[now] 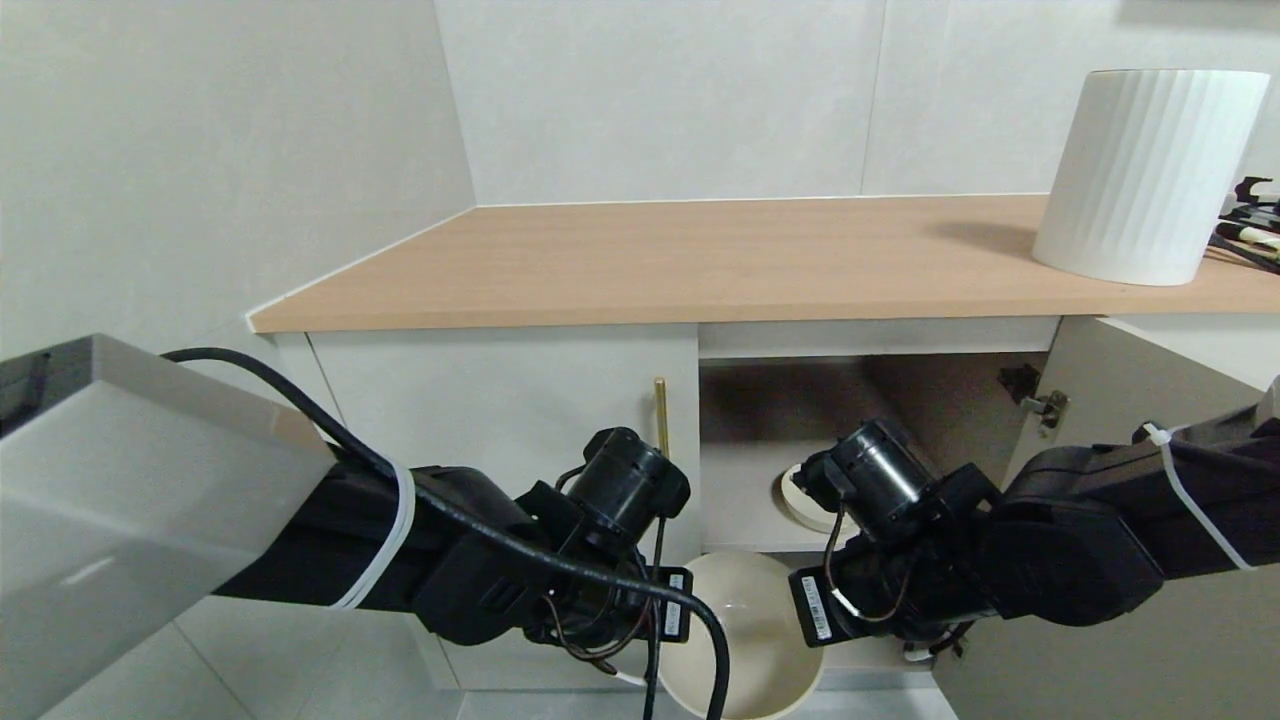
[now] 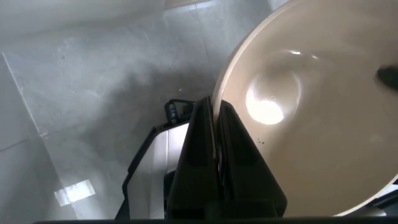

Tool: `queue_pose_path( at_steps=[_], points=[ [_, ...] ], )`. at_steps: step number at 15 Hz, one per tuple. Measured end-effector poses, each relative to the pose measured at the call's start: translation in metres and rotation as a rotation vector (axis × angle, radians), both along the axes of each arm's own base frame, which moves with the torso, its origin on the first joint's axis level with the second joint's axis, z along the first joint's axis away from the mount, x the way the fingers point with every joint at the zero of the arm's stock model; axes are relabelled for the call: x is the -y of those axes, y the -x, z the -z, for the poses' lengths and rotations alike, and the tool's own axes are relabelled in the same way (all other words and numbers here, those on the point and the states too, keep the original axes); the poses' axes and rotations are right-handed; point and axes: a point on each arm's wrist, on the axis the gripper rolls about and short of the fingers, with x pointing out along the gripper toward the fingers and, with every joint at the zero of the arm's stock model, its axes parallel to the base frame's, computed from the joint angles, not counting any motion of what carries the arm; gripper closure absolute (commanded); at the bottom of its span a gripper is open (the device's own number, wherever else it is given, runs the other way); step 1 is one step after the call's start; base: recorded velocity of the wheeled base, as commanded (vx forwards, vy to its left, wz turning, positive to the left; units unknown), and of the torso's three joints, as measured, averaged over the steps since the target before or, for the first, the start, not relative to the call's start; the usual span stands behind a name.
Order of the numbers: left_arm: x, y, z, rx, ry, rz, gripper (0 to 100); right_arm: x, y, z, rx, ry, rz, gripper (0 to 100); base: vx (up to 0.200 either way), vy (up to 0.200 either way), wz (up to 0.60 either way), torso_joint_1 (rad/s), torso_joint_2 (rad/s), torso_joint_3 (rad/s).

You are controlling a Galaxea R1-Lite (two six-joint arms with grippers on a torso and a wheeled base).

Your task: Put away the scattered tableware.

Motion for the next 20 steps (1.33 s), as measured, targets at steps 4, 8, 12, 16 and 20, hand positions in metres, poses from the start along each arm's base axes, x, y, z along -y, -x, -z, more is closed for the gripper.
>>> queue_pose_path(
  at_steps=[4,8,12,16,20],
  points=[
    [0.0,0.0,0.0,0.0,0.001,0.0,100,0.0,0.0,0.001,-0.003,0.002,-0.002,100,0.0,0.0,0.0,0.0,0.0,0.0],
    [0.0,0.0,0.0,0.001,0.0,-0.001,0,-0.001,0.001,0.002,-0.008,0.006,-0.008,100,0.0,0.0,0.0,0.0,0.0,0.0],
    [0.0,0.0,-0.001,0.003,0.003,-0.002,0,-0.001,0.001,0.003,-0.011,0.008,-0.009,100,0.0,0.0,0.0,0.0,0.0,0.0],
    [-0.001,0.001,-0.011,0.016,0.033,-0.01,0,-0.002,-0.002,0.008,-0.008,0.025,0.006,100,0.0,0.0,0.0,0.0,0.0,0.0],
    [-0.01,0.004,-0.035,0.056,0.096,-0.034,0,0.016,-0.029,0.013,0.011,0.047,0.116,100,0.0,0.0,0.0,0.0,0.0,0.0]
  ],
)
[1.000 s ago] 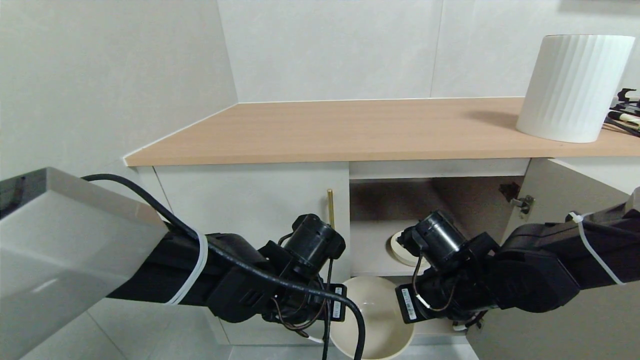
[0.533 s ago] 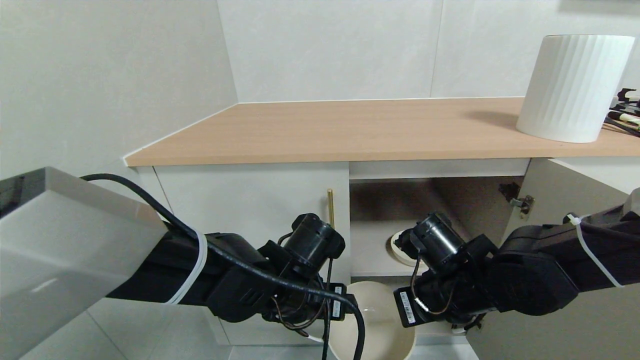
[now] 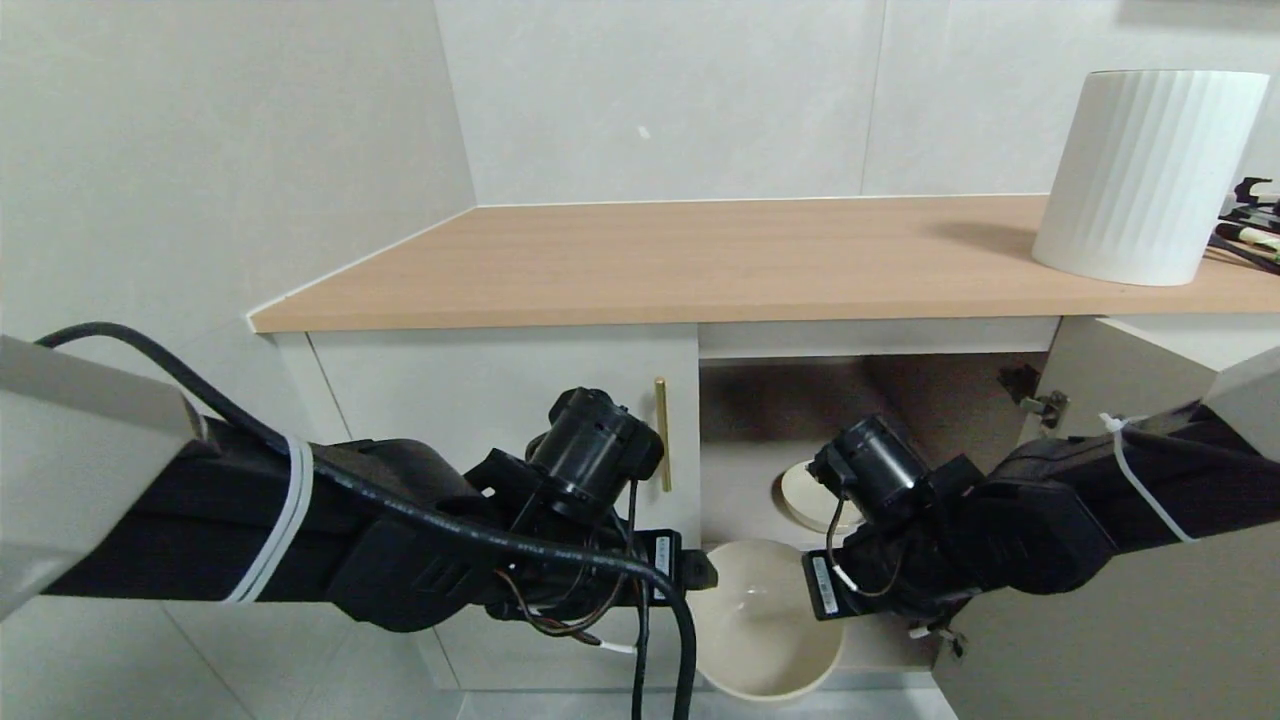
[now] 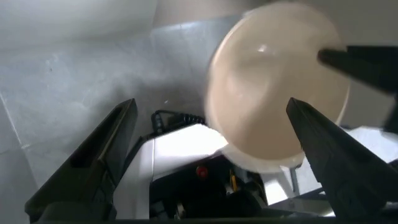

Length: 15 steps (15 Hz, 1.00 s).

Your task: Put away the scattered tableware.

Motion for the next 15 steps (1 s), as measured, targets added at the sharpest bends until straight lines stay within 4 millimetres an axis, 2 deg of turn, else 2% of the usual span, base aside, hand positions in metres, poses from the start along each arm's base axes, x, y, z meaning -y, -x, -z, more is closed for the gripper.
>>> queue_pose_path(
  at_steps=[5,8,10,15],
  points=[
    [-0.003,0.001,-0.009,0.019,0.018,-0.005,0,0.042,-0.051,0.011,0.115,-0.003,0.265,100,0.0,0.0,0.0,0.0,0.0,0.0],
    [-0.005,0.003,-0.013,0.028,0.026,-0.005,0,0.062,-0.084,0.022,0.248,-0.09,0.416,100,0.0,0.0,0.0,0.0,0.0,0.0],
    [-0.005,0.003,-0.014,0.031,0.029,-0.004,0,0.074,-0.099,0.029,0.298,-0.109,0.473,100,0.0,0.0,0.0,0.0,0.0,0.0],
    [-0.005,0.003,-0.015,0.033,0.03,-0.005,0,0.087,-0.121,0.045,0.299,-0.124,0.556,100,0.0,0.0,0.0,0.0,0.0,0.0]
  ],
)
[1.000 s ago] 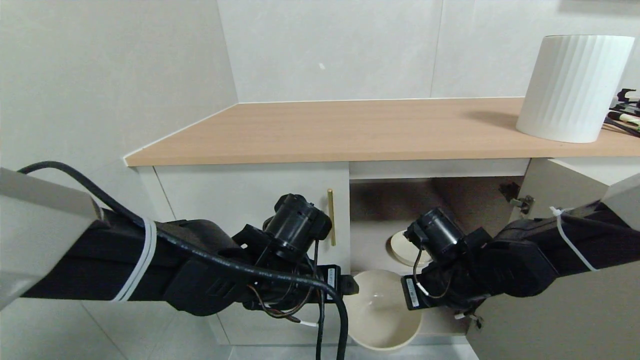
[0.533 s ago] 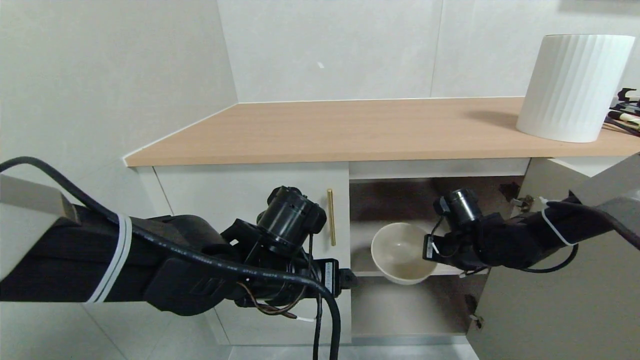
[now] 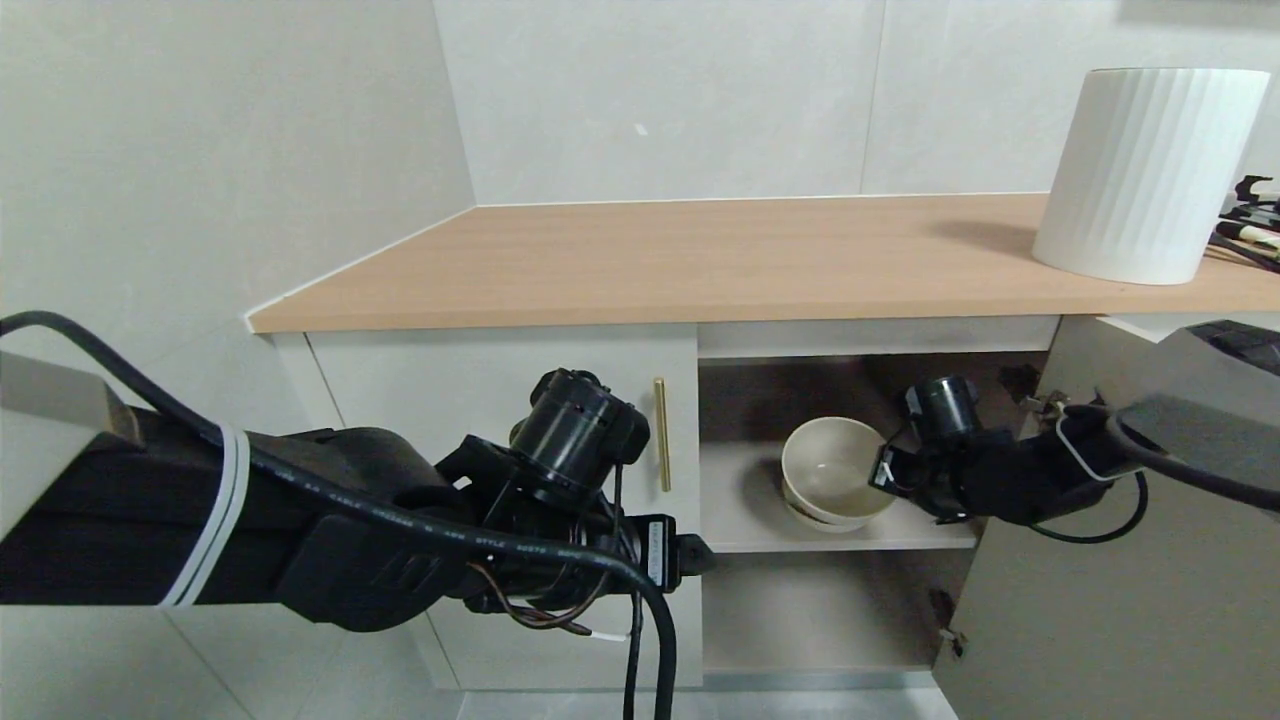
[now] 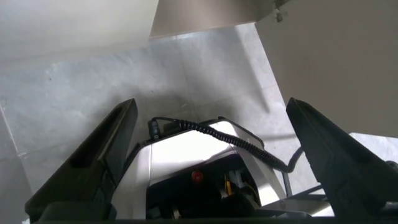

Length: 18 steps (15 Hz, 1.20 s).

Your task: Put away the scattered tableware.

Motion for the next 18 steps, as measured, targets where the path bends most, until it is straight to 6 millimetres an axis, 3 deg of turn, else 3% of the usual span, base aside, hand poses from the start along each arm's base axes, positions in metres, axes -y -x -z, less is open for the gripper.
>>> queue_pose_path(
  at_steps=[11,18],
  points=[
    [0.0,-0.001,0.001,-0.002,-0.002,0.0,0,0.004,-0.029,0.02,0.008,-0.002,0.027,100,0.0,0.0,0.0,0.0,0.0,0.0],
    [0.001,-0.001,0.002,-0.003,-0.003,-0.001,0,0.008,-0.038,0.03,0.002,0.004,0.037,100,0.0,0.0,0.0,0.0,0.0,0.0]
  ],
)
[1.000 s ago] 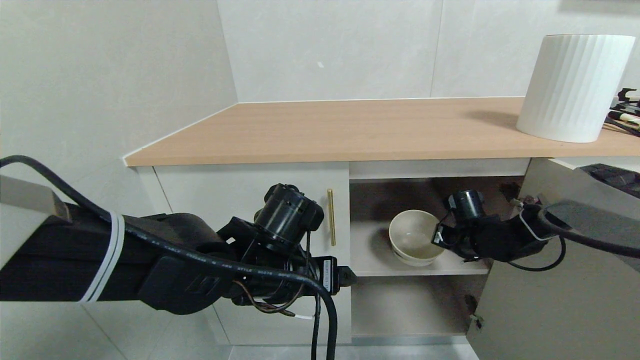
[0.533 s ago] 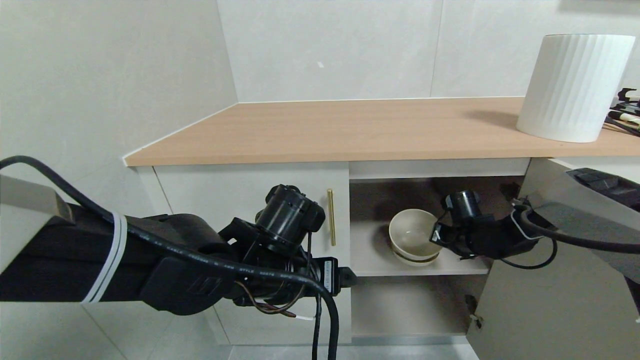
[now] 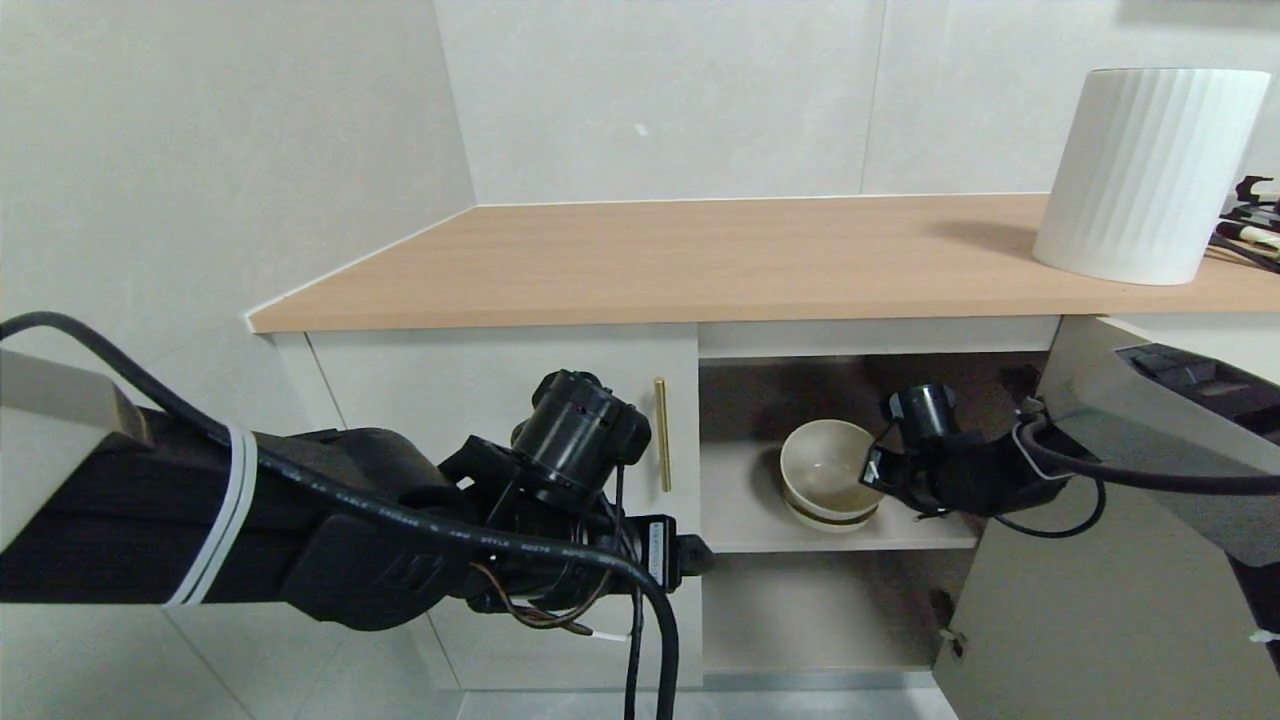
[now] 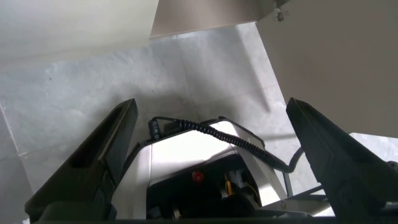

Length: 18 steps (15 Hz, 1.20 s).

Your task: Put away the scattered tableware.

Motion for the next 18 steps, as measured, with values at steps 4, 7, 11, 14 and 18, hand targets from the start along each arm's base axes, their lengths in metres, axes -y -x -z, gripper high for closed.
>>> queue_pose_path(
  at_steps=[4,7,11,14,18],
  points=[
    [0.0,0.0,0.0,0.0,0.0,0.0,0,0.0005,-0.0016,0.0041,-0.006,0.002,0.001,100,0.0,0.0,0.0,0.0,0.0,0.0],
    [0.0,0.0,0.0002,0.0,0.0,0.0,0,0.0007,-0.0025,0.0049,-0.006,0.002,0.002,100,0.0,0.0,0.0,0.0,0.0,0.0],
    [0.0001,-0.0001,0.0003,-0.001,-0.001,0.0,0,0.0006,-0.001,0.0064,-0.027,0.009,0.0,0,0.0,0.0,0.0,0.0,0.0,0.0],
    [-0.0001,-0.0004,0.0005,-0.001,-0.001,-0.001,0,0.0012,-0.0001,0.0047,-0.031,0.01,0.001,0,0.0,0.0,0.0,0.0,0.0,0.0],
    [-0.0012,-0.0012,0.0005,0.0,-0.002,-0.006,0,0.0017,0.0031,0.0013,-0.042,0.011,0.001,0,0.0,0.0,0.0,0.0,0.0,0.0]
  ],
)
